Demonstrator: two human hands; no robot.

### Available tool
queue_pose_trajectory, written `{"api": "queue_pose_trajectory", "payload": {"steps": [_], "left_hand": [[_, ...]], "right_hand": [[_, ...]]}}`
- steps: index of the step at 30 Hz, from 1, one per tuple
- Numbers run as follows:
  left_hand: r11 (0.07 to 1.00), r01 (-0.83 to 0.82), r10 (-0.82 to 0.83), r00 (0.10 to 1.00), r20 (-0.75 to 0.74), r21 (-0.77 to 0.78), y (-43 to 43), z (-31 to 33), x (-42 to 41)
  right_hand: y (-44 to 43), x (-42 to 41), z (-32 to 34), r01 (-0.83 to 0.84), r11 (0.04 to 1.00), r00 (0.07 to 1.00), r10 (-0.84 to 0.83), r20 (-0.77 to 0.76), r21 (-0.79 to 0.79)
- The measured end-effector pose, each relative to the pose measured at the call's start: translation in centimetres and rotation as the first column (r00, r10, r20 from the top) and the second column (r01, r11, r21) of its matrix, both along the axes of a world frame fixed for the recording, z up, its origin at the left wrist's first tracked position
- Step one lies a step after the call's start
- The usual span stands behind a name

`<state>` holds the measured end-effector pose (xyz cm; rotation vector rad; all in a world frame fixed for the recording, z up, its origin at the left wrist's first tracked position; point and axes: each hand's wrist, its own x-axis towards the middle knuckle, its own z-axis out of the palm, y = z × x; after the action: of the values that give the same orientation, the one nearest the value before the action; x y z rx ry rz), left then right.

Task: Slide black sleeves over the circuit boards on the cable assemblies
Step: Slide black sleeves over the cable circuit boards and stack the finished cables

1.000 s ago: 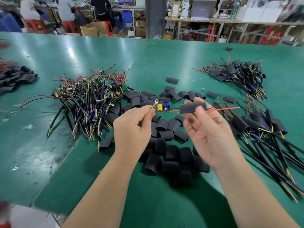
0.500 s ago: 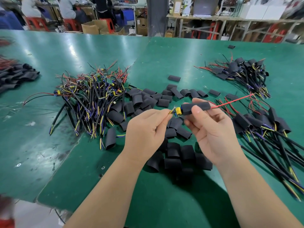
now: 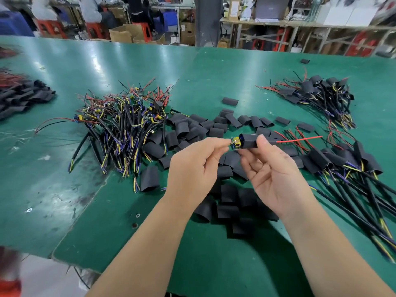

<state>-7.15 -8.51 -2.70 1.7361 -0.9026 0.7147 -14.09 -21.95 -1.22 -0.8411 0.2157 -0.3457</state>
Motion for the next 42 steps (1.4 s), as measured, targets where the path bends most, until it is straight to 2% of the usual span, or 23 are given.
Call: {"api": "queue_pose_trajectory", "payload": {"steps": [5,8,11,14,17,20,23,25,27,28,30,31,33,34,35,37,39,42], "left_hand": [[0.999,-0.004,0.002,0.998,0.058,0.039,0.2,-0.1,0.2],[0.997,-0.021,0.014,0.996,0.089,0.078,0.3,-0.2,0.4],[0.993,-0.044,0.032,0.993,0.116,0.106,0.4,-0.3,0.5],[0.994,-0.053,0.041,0.991,0.127,0.092,0.4,-0.2,0.4],[0.997,-0.057,0.056,0.998,0.020,0.055,0.3,-0.1,0.1],[1.000,0.026,-0.025,0.984,-0.174,0.006,0.2,0.2,-0.3],[0.996,0.072,-0.086,0.961,-0.263,-0.060,0.6,0.6,-0.1],[0.997,-0.014,-0.006,0.962,-0.272,-0.069,1.5,0.7,0.8],[0.967,-0.249,0.256,0.934,-0.249,0.061,2.5,0.4,2.2],[0.911,-0.376,0.408,0.881,-0.239,0.168,2.9,0.2,2.8],[0.759,-0.535,0.635,0.734,-0.239,0.371,3.5,-0.2,3.5],[0.699,-0.559,0.698,0.670,-0.253,0.446,3.7,-0.3,3.7],[0.618,-0.544,0.765,0.582,-0.275,0.568,4.1,-0.6,4.0],[0.580,-0.524,0.790,0.547,-0.276,0.624,4.2,-0.7,4.1],[0.542,-0.502,0.811,0.521,-0.265,0.673,4.3,-0.8,4.3],[0.476,-0.491,0.840,0.499,-0.212,0.730,4.5,-0.9,4.5],[0.442,-0.532,0.858,0.486,-0.167,0.722,5.0,-0.8,5.0],[0.453,-0.603,0.864,0.477,-0.157,0.657,5.9,-0.4,5.7]], "right_hand": [[0.3,0.0,-0.2,-0.047,0.993,0.998,0.051,0.027,-0.111],[0.4,-0.1,-0.1,-0.006,0.985,0.999,0.012,0.039,-0.170],[0.5,-0.1,-0.1,0.039,0.955,0.999,-0.028,0.042,-0.294],[0.8,-0.2,-0.1,0.031,0.926,0.999,-0.021,0.030,-0.376],[1.2,-0.2,-0.1,0.000,0.942,0.998,0.019,0.053,-0.337],[1.3,0.0,0.3,-0.034,0.981,0.998,0.044,0.051,-0.191],[0.1,0.1,1.5,0.079,0.997,0.996,-0.079,0.032,-0.021],[-2.1,-0.3,2.7,0.196,0.980,0.979,-0.197,0.044,0.013],[-4.8,-0.8,3.9,0.317,0.947,0.948,-0.316,0.039,-0.040],[-6.4,-1.1,4.3,0.373,0.920,0.927,-0.374,0.018,-0.117],[-9.4,-1.8,4.7,0.430,0.807,0.873,-0.486,-0.042,-0.405],[-10.8,-2.1,4.5,0.393,0.699,0.839,-0.538,-0.078,-0.598],[-12.4,-2.9,3.4,0.162,0.384,0.758,-0.639,-0.135,-0.909],[-12.5,-3.1,2.6,0.062,0.253,0.709,-0.692,-0.136,-0.965],[-12.2,-3.0,2.0,-0.002,0.194,0.672,-0.727,-0.146,-0.981],[-11.2,-2.6,0.9,-0.056,0.141,0.632,-0.761,-0.144,-0.988],[-10.2,-1.9,0.6,-0.089,0.056,0.618,-0.780,-0.099,-0.994],[-8.9,-1.5,0.7,-0.052,-0.016,0.648,-0.761,-0.022,-0.999]]}}
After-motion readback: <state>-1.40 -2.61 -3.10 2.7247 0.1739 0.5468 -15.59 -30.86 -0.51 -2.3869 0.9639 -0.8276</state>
